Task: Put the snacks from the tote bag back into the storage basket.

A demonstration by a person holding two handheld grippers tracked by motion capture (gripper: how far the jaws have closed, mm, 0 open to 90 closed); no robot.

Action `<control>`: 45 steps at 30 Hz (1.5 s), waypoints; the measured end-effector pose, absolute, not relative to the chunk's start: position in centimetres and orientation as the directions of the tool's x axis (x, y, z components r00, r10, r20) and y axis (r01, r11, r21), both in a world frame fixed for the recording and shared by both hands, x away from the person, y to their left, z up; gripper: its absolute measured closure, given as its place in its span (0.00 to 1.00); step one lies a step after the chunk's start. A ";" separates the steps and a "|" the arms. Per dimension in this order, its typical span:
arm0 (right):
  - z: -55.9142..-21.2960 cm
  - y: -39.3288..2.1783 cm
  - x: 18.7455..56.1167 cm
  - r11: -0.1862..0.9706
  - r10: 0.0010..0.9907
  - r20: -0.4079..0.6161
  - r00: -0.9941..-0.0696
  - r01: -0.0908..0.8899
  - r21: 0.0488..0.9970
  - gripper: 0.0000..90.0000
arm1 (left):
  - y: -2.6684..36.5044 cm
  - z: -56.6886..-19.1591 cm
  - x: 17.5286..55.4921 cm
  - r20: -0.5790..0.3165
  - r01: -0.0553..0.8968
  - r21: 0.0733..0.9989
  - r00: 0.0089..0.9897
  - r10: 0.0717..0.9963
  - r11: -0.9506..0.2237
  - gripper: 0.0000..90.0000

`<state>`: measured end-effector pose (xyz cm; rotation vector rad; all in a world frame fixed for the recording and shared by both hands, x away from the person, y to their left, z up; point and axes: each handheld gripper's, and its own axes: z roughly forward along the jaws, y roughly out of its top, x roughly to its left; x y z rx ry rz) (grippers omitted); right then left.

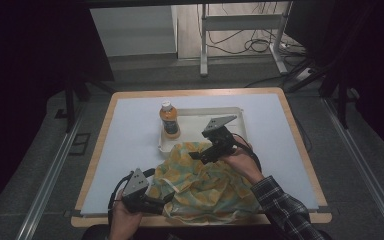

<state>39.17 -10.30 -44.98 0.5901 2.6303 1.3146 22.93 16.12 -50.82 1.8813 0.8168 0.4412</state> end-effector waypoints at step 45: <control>-45.8 -14.2 36.2 0.542 0.442 0.015 -0.897 0.281 0.792 0.05 | 16.0 -50.9 22.9 -0.043 0.341 0.894 0.712 0.701 -0.292 0.00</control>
